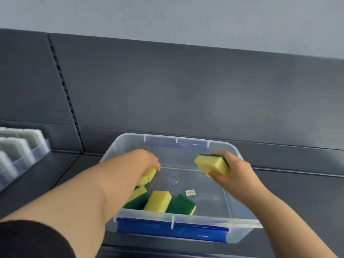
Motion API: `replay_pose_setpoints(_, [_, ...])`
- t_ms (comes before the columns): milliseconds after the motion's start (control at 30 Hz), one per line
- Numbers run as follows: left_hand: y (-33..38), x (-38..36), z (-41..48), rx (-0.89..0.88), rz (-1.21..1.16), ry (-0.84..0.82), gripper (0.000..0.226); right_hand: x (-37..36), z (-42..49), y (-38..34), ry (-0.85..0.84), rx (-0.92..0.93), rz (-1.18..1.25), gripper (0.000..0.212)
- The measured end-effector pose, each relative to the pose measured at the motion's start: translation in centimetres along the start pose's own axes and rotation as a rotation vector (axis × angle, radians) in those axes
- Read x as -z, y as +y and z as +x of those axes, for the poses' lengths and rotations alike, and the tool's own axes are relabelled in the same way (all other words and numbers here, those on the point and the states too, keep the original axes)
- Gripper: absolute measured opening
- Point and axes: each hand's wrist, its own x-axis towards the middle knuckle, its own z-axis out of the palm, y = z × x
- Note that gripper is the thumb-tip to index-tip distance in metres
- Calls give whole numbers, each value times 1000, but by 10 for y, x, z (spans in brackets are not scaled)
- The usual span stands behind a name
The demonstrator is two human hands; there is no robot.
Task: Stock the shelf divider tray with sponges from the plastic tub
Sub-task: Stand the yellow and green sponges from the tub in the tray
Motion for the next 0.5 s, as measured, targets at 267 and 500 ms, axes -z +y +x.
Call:
replay_pose_setpoints(267, [-16,-5,-3,-107,125,225,42,14,-13,8,61,-44,93,44])
replay_pose_setpoints(500, [-18,1,-66,-149,-179,782,28,1,-1,-10,77,40,108,43])
